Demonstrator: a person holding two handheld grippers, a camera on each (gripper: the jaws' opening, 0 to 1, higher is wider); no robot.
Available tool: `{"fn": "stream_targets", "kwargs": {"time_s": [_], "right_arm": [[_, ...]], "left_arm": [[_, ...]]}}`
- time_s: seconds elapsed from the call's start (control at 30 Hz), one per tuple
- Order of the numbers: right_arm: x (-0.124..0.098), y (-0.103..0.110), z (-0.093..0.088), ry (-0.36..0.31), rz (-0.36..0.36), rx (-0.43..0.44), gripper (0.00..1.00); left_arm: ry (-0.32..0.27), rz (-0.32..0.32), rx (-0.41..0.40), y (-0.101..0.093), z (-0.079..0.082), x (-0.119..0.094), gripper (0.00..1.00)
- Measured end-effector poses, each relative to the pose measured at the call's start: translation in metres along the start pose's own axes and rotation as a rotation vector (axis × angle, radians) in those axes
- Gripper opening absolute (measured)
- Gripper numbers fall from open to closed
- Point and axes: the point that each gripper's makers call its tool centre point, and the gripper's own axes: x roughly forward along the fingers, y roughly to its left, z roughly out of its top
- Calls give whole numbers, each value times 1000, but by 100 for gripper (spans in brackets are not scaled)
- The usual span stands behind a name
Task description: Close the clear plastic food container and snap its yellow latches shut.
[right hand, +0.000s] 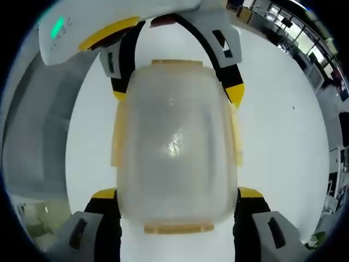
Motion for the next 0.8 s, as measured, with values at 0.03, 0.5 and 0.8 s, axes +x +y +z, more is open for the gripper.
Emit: {"fn": "stream_targets", "kwargs": {"time_s": [0.03,0.5,0.8], "right_arm": [[0,0,0,0,0,0,85],[3,5,9,7,5,4,85],[5,9,18,14,8,2,85]], "left_arm": [[-1,0,0,0,0,0,95],[7,-3,5,-6,-8,-4,95],[16,-4,4,-11,-16,-8,95]]}}
